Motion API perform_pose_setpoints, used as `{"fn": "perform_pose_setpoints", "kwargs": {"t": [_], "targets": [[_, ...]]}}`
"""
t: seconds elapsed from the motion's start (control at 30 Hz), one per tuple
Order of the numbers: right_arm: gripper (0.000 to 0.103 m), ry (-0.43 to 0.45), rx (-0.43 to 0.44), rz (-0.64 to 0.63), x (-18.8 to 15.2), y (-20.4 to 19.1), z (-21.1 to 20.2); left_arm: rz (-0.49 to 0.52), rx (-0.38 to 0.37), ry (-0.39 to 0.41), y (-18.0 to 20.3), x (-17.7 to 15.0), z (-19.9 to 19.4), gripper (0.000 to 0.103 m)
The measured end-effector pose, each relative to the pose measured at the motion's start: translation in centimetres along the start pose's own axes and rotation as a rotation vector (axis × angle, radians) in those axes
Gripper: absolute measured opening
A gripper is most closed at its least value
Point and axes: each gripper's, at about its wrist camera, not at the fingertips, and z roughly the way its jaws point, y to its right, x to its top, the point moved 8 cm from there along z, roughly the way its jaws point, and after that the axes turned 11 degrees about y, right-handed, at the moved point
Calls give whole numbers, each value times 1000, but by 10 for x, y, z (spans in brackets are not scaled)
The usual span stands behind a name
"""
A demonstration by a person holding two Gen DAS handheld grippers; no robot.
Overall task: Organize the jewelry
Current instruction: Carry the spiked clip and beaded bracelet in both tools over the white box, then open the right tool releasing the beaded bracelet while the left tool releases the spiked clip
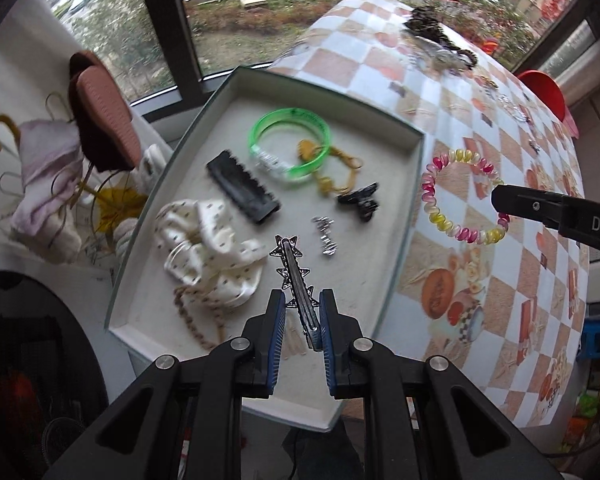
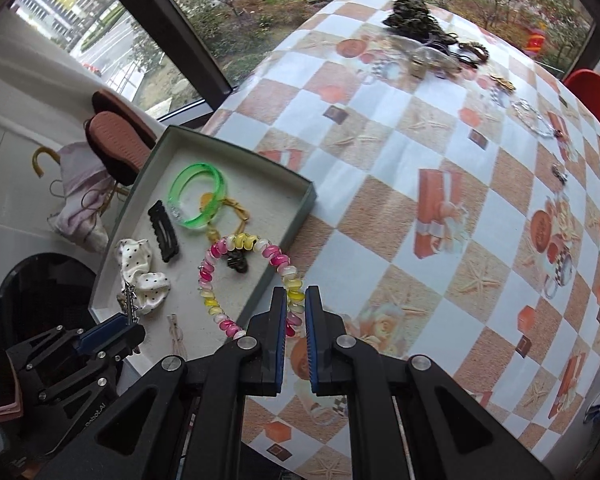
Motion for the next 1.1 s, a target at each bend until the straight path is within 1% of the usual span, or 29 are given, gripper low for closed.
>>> {"fn": "perform_pose_setpoints", "kwargs": {"t": [0.3, 0.53, 0.83, 1.1], "targets": [[10, -39, 33, -51, -1, -30, 17, -37, 16, -38, -19, -17, 14, 21], [9, -57, 41, -80, 2, -43, 30, -47, 16, -50, -20, -18, 24, 21], [10, -52, 12, -61, 24, -33, 47, -40, 11, -36, -11, 4, 40, 21], [10, -55, -8, -34, 39, -20, 63, -28, 26, -47, -8, 10, 57, 21]]}}
